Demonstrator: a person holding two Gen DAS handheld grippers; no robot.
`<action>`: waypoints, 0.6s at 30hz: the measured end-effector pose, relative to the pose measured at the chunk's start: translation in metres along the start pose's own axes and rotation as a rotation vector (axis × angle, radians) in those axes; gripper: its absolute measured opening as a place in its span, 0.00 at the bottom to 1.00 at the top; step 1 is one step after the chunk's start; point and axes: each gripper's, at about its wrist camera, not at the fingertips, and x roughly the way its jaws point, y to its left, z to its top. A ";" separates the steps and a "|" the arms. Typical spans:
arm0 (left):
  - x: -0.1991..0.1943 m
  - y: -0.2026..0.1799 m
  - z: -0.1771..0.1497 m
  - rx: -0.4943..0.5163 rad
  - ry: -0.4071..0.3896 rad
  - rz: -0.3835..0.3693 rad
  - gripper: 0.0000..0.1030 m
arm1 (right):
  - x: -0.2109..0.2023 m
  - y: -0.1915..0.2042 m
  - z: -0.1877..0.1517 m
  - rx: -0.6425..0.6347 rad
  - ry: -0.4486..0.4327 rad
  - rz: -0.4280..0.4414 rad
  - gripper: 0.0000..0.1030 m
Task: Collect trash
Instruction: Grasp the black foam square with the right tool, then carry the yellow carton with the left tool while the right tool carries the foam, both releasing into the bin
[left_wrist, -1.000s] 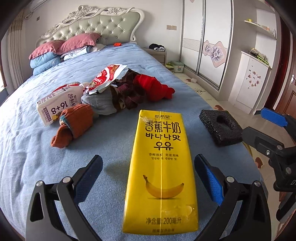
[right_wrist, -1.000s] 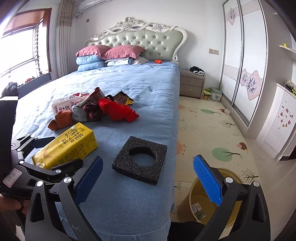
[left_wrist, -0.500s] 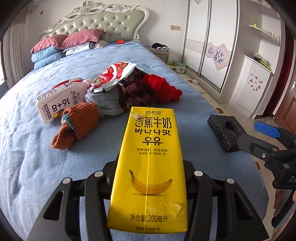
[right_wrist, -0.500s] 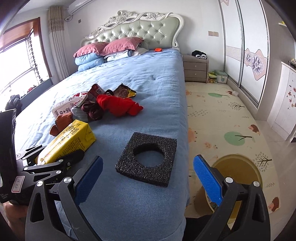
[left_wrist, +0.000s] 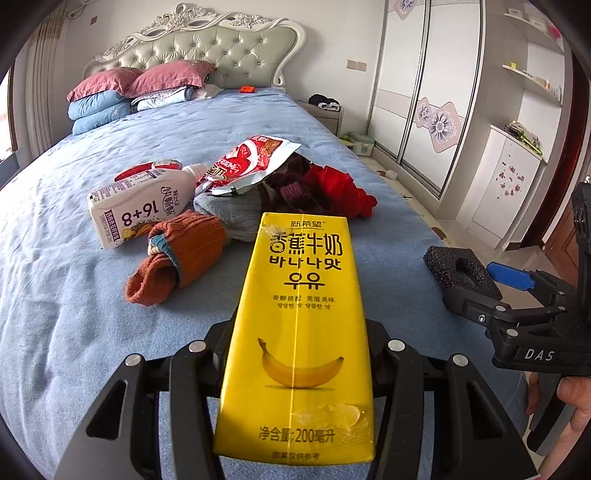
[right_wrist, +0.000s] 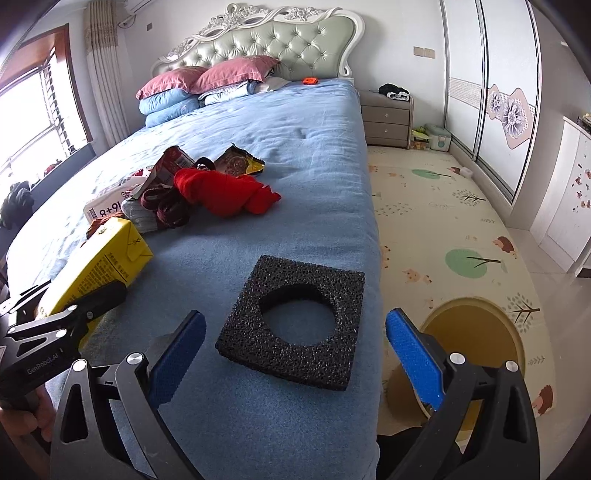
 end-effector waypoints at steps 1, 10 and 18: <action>0.001 0.000 0.001 -0.002 0.001 -0.004 0.50 | 0.002 0.001 0.000 -0.008 0.006 -0.005 0.87; 0.001 -0.004 0.004 -0.010 0.007 -0.035 0.50 | 0.001 0.003 -0.002 -0.046 -0.015 0.011 0.66; 0.000 -0.021 0.014 0.005 0.006 -0.068 0.49 | -0.021 -0.005 0.000 -0.031 -0.064 0.075 0.66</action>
